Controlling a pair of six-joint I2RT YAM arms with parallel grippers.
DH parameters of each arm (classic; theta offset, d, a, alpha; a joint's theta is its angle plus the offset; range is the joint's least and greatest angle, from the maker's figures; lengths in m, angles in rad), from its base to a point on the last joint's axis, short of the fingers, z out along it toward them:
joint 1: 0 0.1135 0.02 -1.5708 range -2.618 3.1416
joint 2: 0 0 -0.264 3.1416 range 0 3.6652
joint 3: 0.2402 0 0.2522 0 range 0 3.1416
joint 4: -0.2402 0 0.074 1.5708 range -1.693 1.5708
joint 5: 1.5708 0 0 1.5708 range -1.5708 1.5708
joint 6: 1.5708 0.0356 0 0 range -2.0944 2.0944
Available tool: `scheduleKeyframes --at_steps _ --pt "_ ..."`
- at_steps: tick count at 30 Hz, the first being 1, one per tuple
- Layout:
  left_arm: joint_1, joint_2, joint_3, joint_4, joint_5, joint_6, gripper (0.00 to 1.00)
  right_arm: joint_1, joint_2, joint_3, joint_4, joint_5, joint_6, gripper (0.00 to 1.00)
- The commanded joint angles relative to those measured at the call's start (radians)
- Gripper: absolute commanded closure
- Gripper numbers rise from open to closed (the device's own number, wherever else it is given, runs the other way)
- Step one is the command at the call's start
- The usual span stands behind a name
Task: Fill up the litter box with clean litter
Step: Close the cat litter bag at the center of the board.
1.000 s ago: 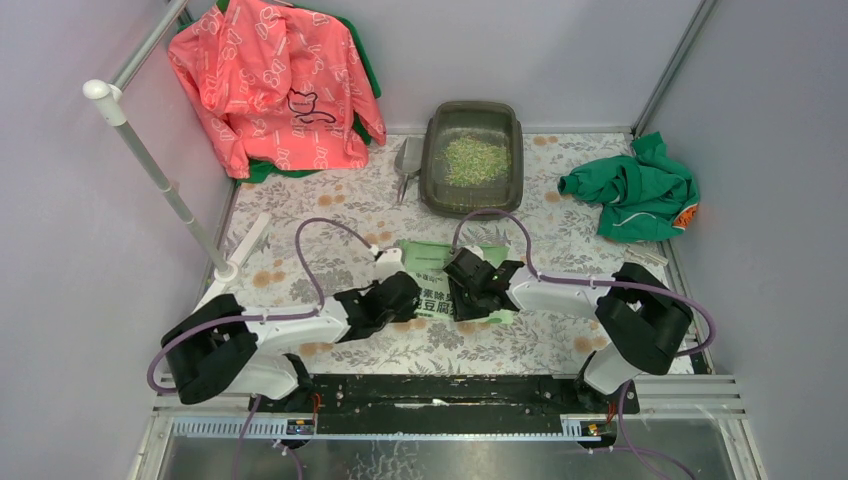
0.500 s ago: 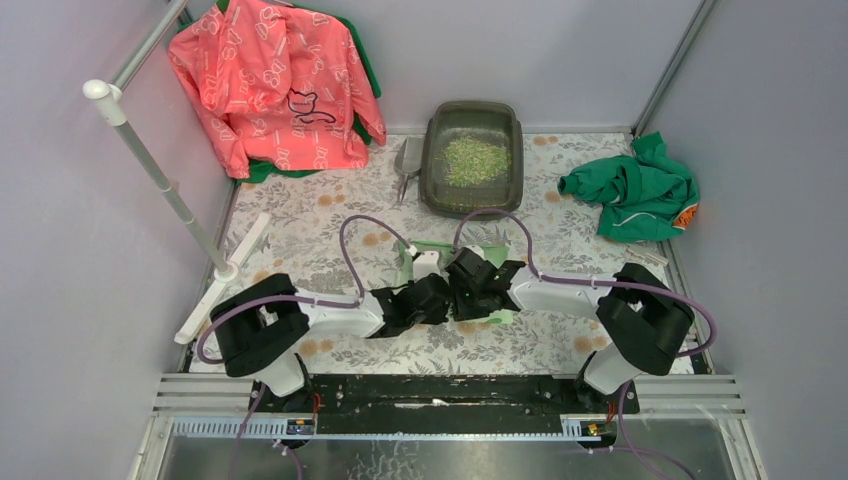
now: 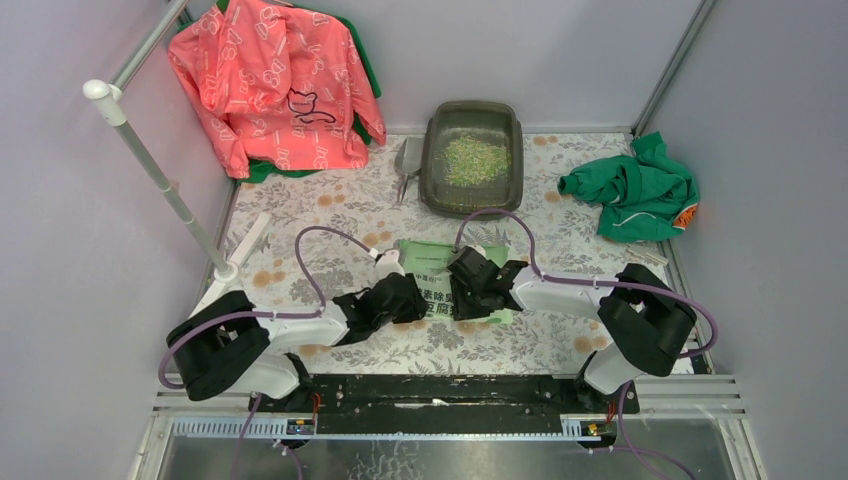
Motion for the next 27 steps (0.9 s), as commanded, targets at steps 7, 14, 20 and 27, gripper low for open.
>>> scheduleKeyframes --at_steps 7,14,20,27 --pt "0.013 0.034 0.048 -0.308 -0.073 0.069 0.48 -0.024 0.077 0.009 -0.052 0.031 -0.03 0.63" --pt "0.009 0.124 0.117 -0.353 -0.089 0.099 0.48 -0.024 0.151 0.147 -0.109 0.063 -0.047 0.64" --pt "0.01 0.147 0.106 -0.359 -0.118 0.097 0.48 -0.03 0.168 0.175 -0.164 0.168 -0.055 0.63" --pt "0.012 0.076 0.058 -0.384 -0.113 0.056 0.48 -0.093 0.05 -0.027 -0.141 0.191 -0.059 0.62"
